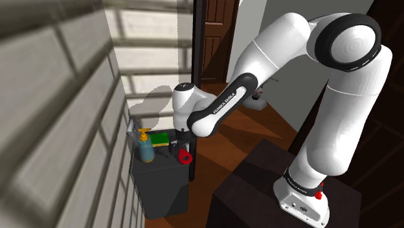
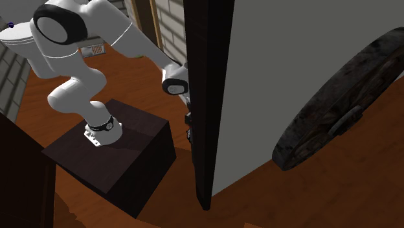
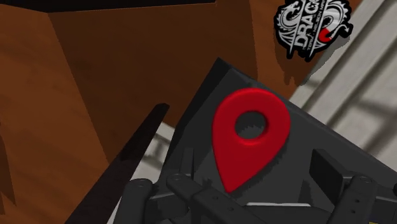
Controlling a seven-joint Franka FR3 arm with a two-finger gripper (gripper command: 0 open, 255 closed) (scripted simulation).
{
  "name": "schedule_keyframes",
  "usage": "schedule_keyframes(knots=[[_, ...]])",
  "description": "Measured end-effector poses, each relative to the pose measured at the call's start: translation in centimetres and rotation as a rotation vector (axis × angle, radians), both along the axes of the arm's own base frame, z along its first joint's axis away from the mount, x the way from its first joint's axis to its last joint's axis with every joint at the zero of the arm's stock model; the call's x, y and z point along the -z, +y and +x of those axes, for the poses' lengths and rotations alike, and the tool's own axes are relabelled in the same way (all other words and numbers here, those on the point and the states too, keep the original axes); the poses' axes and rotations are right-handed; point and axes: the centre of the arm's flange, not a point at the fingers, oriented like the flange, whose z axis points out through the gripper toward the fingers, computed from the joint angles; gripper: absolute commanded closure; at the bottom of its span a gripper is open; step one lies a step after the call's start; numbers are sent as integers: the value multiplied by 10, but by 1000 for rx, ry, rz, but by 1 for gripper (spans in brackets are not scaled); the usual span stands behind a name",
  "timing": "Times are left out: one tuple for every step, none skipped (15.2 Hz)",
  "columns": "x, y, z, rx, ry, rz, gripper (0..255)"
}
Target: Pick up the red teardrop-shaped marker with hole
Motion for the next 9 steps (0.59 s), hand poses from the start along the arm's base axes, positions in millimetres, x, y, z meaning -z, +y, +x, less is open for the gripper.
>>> schedule_keyframes(knots=[[5, 1, 0, 1, 0, 0, 0], [11, 3, 0, 1, 0, 0, 0], [16, 3, 1, 1, 0, 0, 0], [22, 3, 0, 1, 0, 0, 0], [27, 3, 0, 1, 1, 0, 0], [28, 3, 0, 1, 1, 0, 255], [29, 3, 0, 1, 0, 1, 255], [29, 3, 0, 1, 0, 1, 255], [29, 3, 0, 1, 0, 0, 255]])
